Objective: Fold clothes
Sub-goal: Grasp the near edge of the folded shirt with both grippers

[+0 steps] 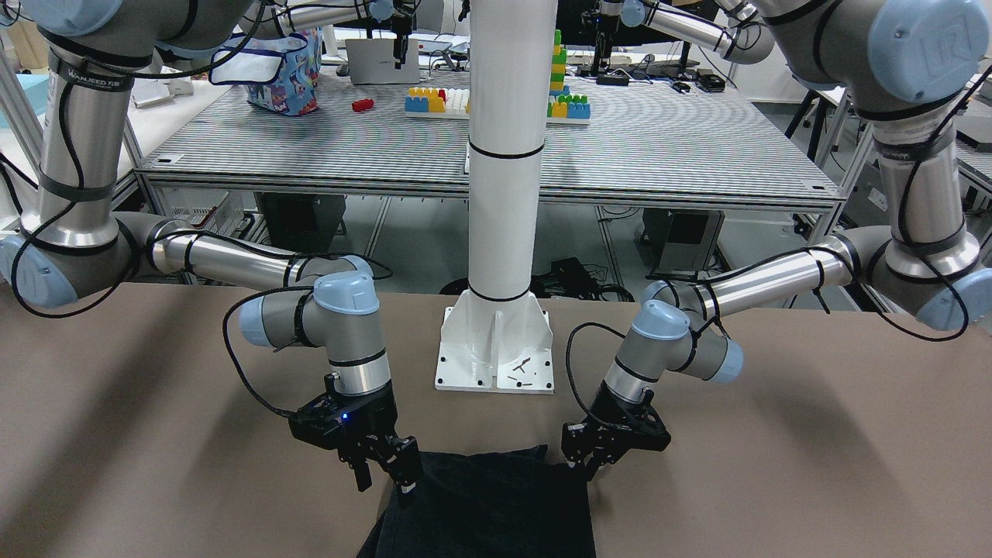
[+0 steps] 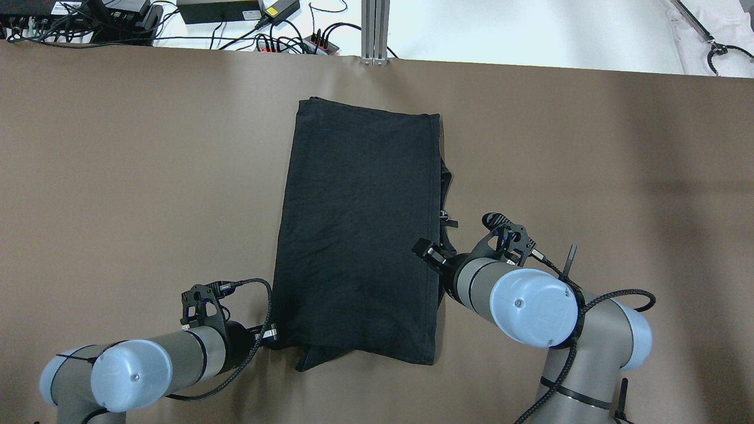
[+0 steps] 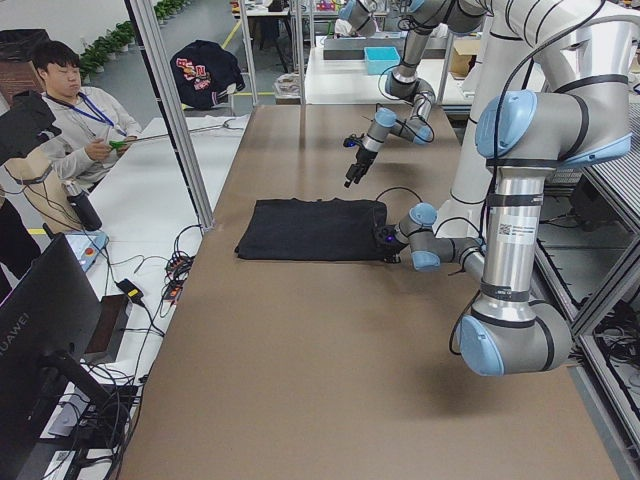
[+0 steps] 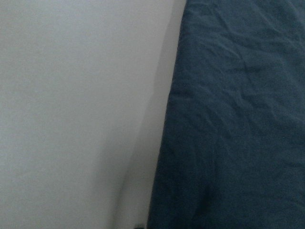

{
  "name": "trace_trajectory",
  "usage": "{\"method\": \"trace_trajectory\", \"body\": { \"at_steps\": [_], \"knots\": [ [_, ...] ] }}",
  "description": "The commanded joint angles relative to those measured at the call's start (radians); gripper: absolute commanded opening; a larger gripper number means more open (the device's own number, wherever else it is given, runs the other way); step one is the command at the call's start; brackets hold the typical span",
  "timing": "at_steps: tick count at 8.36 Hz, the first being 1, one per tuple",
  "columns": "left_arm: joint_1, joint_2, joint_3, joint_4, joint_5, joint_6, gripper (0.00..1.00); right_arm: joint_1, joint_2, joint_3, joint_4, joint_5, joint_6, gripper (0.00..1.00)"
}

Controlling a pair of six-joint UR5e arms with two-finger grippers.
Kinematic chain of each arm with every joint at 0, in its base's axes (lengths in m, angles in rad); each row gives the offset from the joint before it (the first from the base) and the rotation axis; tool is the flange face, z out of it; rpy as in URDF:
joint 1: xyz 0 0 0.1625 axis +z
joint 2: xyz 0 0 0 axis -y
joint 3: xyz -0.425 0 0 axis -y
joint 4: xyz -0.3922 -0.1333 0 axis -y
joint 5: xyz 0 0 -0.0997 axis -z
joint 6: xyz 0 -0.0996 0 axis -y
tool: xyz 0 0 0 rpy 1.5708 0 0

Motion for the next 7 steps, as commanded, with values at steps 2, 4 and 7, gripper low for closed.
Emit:
{"method": "trace_trajectory", "body": {
  "at_steps": [2, 4, 7],
  "knots": [
    [-0.001, -0.009, 0.004, 0.000, 0.002, 0.000, 0.00, -0.002, -0.009, -0.005, 0.000, -0.001, -0.001, 0.93],
    [-0.001, -0.009, 0.001, 0.000, 0.002, 0.000, 0.00, -0.025, -0.009, -0.020, -0.009, -0.010, -0.001, 0.92],
    [-0.001, -0.009, 0.003, 0.000, 0.002, 0.002, 0.00, -0.075, -0.011, -0.121, -0.002, -0.044, 0.012, 0.89]
  ]
}}
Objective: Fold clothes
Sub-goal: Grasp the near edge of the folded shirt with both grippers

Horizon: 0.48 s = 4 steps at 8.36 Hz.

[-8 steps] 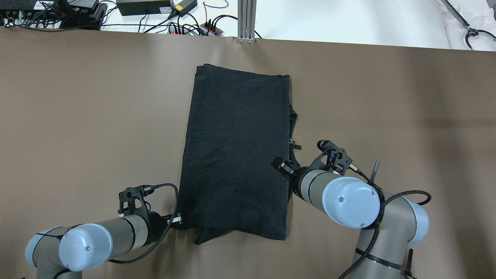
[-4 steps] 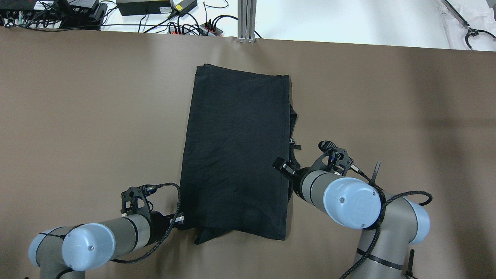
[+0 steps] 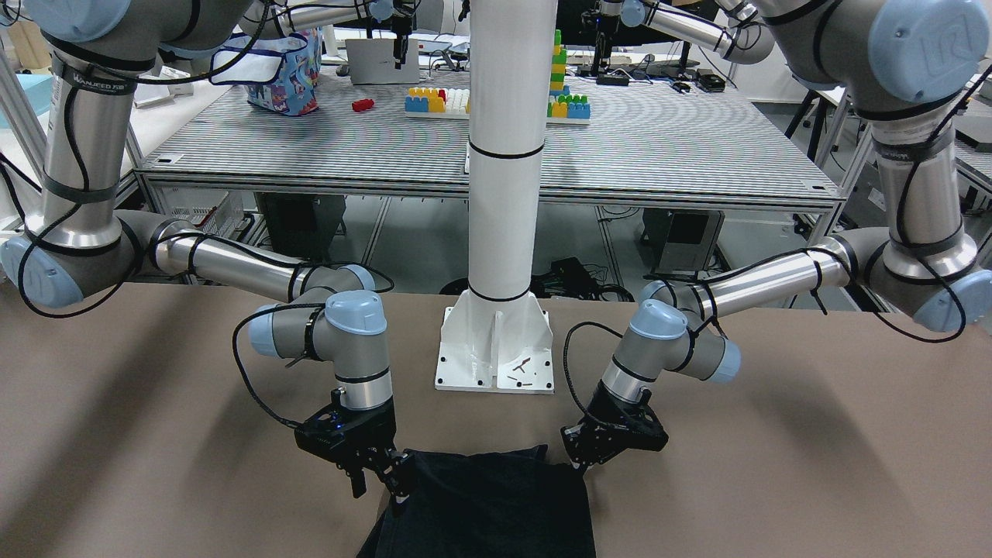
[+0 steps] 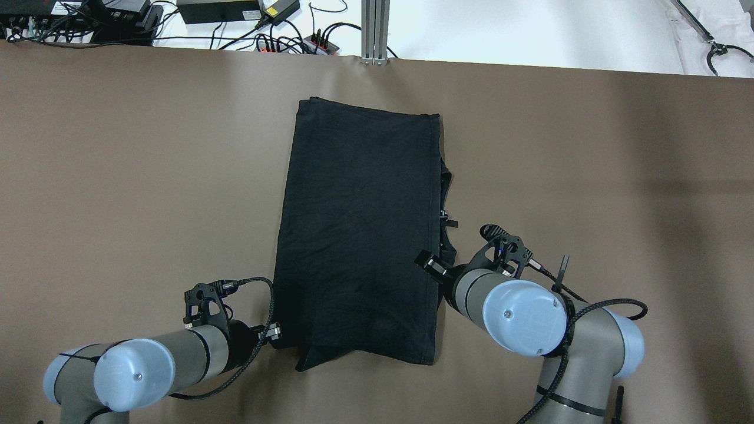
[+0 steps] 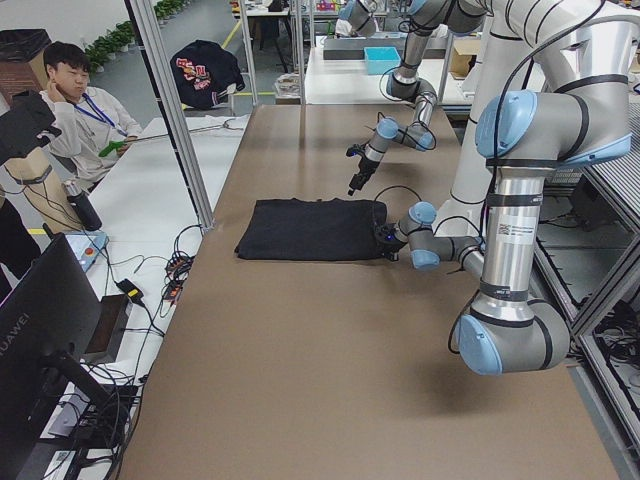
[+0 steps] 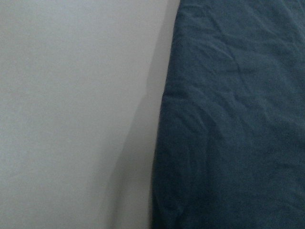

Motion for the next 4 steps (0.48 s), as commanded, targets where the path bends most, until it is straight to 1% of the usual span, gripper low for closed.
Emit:
{"method": "trace_trajectory", "body": {
  "at_steps": [1, 2, 4],
  "knots": [
    [0.000, 0.000, -0.001, 0.000, 0.000, -0.001, 0.00, -0.041, 0.004, -0.059, 0.008, -0.038, 0.012, 0.87],
    [0.000, -0.002, -0.001, 0.000, 0.000, -0.001, 0.00, -0.063, 0.007, -0.063, 0.007, -0.071, 0.049, 0.81],
    [0.000, 0.000, -0.002, 0.000, -0.002, 0.001, 0.00, -0.078, 0.015, -0.073, 0.008, -0.083, 0.061, 0.79]
  ]
}}
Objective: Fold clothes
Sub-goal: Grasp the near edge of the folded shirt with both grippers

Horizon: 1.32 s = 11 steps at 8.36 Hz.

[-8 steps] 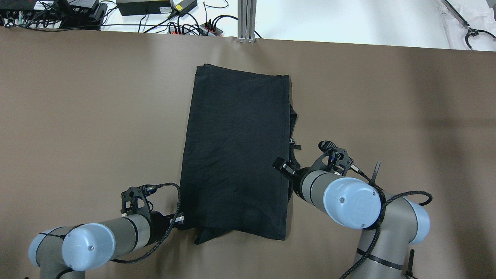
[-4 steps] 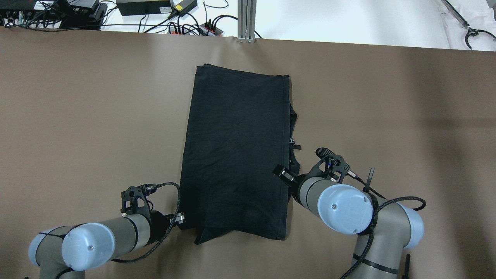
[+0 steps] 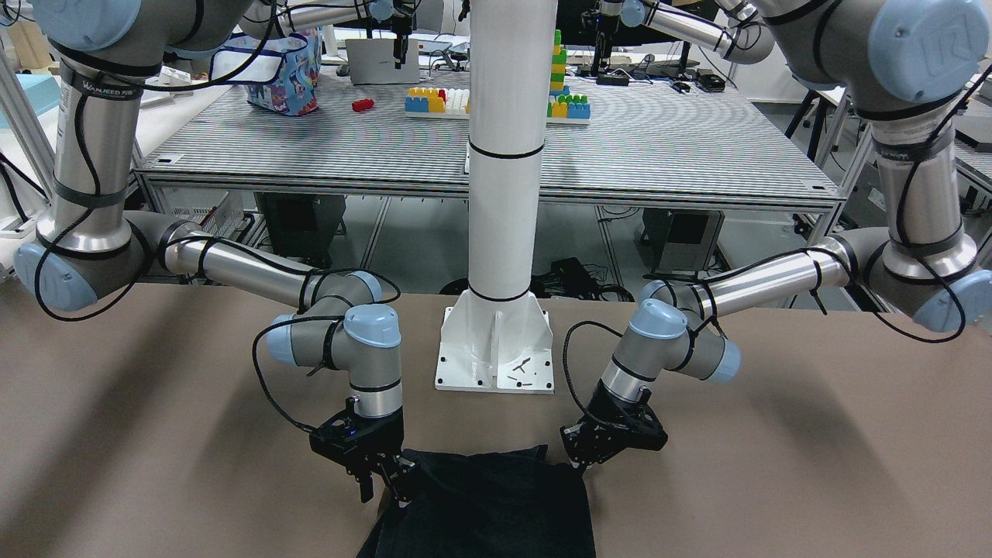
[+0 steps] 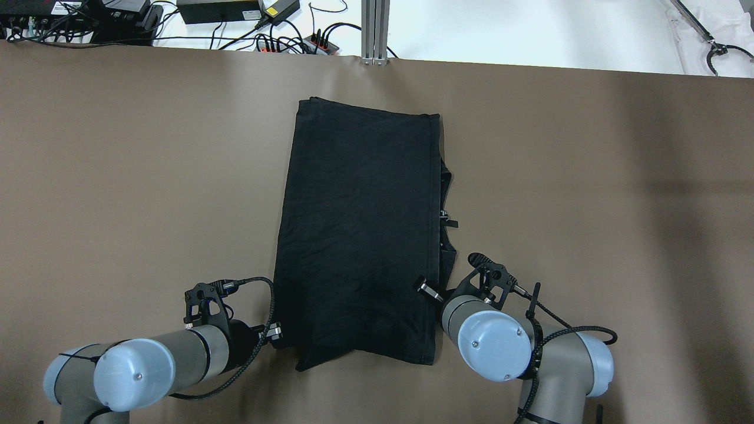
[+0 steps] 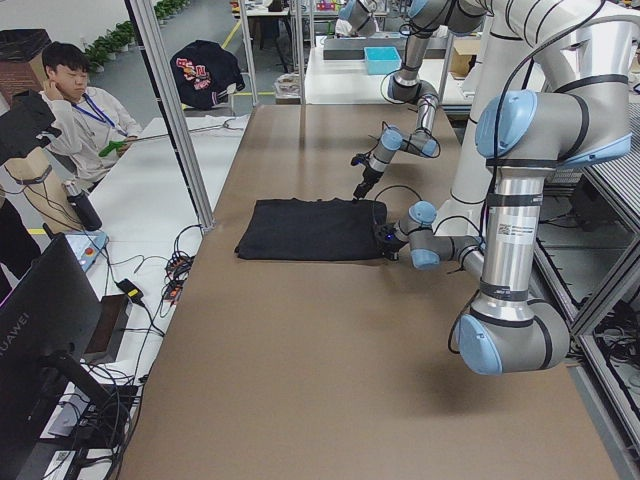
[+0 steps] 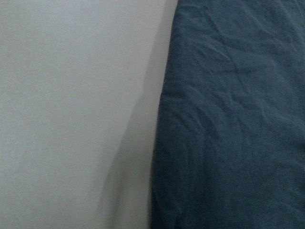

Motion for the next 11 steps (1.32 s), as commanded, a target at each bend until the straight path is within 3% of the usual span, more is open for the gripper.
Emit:
{"method": "trace_trajectory", "body": {
  "at_steps": [1, 4, 7, 11],
  "knots": [
    [0.000, 0.001, -0.002, -0.002, -0.002, 0.002, 0.00, -0.028, 0.007, -0.011, 0.001, -0.028, 0.016, 0.76],
    [-0.002, 0.003, -0.003, -0.002, -0.002, 0.002, 0.00, -0.062, 0.009, -0.030, 0.001, -0.080, 0.020, 0.73],
    [-0.002, 0.003, -0.005, -0.002, -0.002, 0.004, 0.00, -0.064, 0.018, -0.030, 0.003, -0.080, 0.022, 0.44],
    [-0.002, -0.001, -0.008, -0.002, -0.002, 0.004, 0.00, -0.070, 0.017, -0.021, 0.003, -0.085, 0.017, 0.22]
  ]
}}
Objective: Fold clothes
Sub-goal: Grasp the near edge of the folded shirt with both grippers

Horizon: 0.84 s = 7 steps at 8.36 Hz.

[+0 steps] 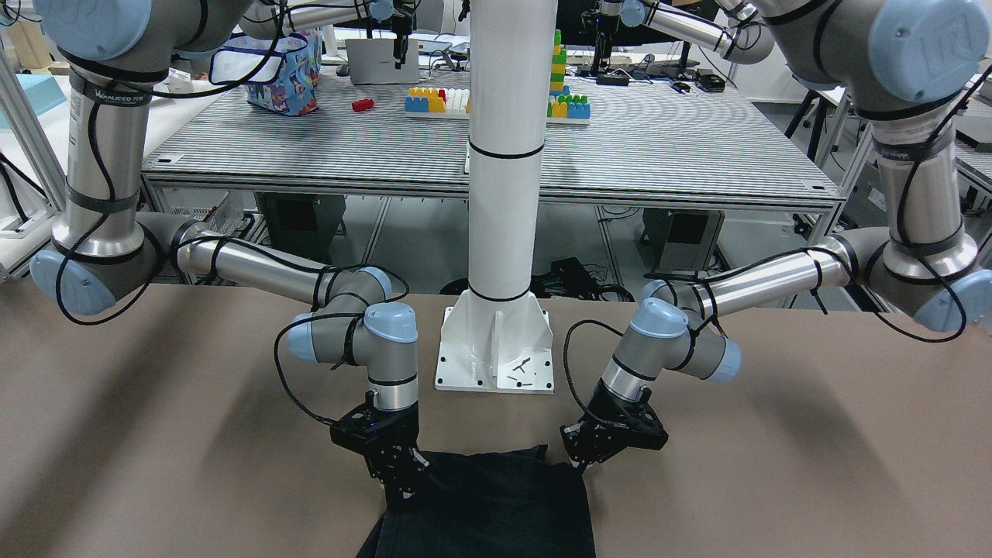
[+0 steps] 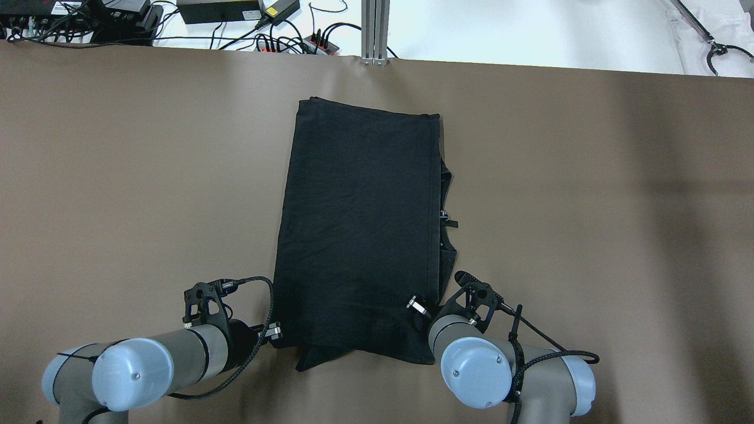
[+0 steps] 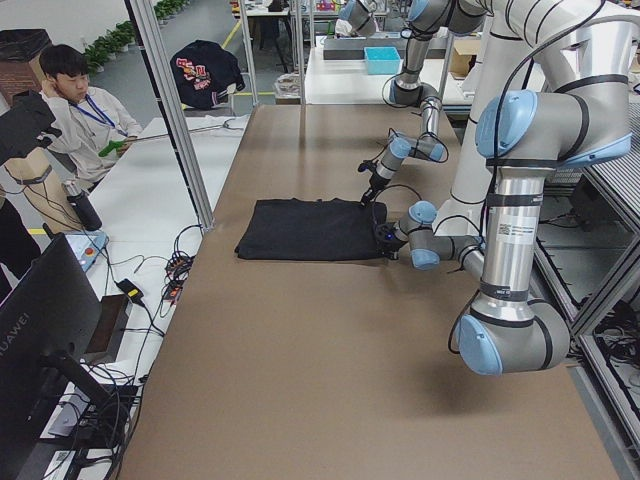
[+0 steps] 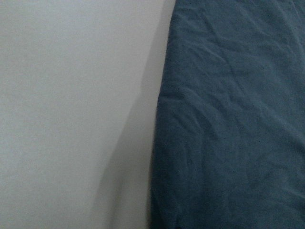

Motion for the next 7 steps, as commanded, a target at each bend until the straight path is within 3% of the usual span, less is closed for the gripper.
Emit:
{"method": "trace_trajectory", "body": {
  "at_steps": [1, 2, 3, 7],
  "knots": [
    [0.000, -0.002, -0.006, 0.000, 0.000, 0.002, 0.00, -0.004, -0.001, 0.008, 0.000, -0.011, -0.003, 0.15],
    [0.000, -0.002, -0.006, 0.000, 0.000, 0.002, 0.00, -0.005, -0.001, 0.009, 0.000, -0.013, -0.003, 0.03],
    [0.000, -0.003, -0.006, 0.000, 0.000, 0.002, 0.00, -0.005, 0.001, 0.009, 0.000, -0.018, -0.003, 0.00],
    [-0.003, 0.000, -0.053, 0.002, -0.002, 0.002, 0.00, -0.001, -0.015, 0.115, -0.018, -0.022, -0.019, 0.00]
  ]
}}
